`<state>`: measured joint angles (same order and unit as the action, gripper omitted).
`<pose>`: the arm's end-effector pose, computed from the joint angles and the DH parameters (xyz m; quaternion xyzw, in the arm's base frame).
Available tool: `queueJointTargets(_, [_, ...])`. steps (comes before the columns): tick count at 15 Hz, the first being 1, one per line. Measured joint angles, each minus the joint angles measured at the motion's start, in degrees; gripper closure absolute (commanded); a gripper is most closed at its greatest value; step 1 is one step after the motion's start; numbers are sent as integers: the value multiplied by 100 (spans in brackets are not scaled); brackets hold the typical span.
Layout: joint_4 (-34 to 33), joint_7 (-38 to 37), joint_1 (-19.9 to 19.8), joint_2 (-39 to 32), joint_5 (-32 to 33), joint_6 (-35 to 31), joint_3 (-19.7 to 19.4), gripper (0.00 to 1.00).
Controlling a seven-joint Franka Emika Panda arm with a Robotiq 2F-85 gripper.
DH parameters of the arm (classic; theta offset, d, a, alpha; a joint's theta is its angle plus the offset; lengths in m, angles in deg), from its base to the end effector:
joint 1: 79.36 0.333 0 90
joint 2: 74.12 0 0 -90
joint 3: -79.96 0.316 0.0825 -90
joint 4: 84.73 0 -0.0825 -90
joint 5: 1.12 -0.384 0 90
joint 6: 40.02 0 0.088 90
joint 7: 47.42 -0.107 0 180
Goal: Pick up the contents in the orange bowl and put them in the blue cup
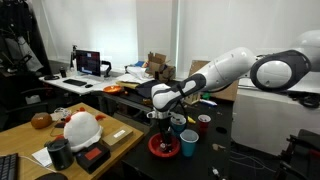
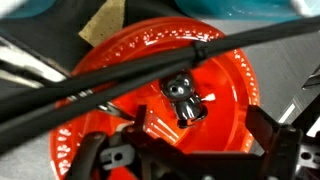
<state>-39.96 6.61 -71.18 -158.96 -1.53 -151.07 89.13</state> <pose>0.7024 0.1703 -0.0259 -0.8327 -0.5236 0.1168 0.1368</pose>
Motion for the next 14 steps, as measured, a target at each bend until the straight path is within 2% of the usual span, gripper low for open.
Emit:
queueJointTargets(2, [0,97,-28,0,0,-23,5,3])
queueJointTargets(14, [0,113,-60,0,-408,-28,375,0])
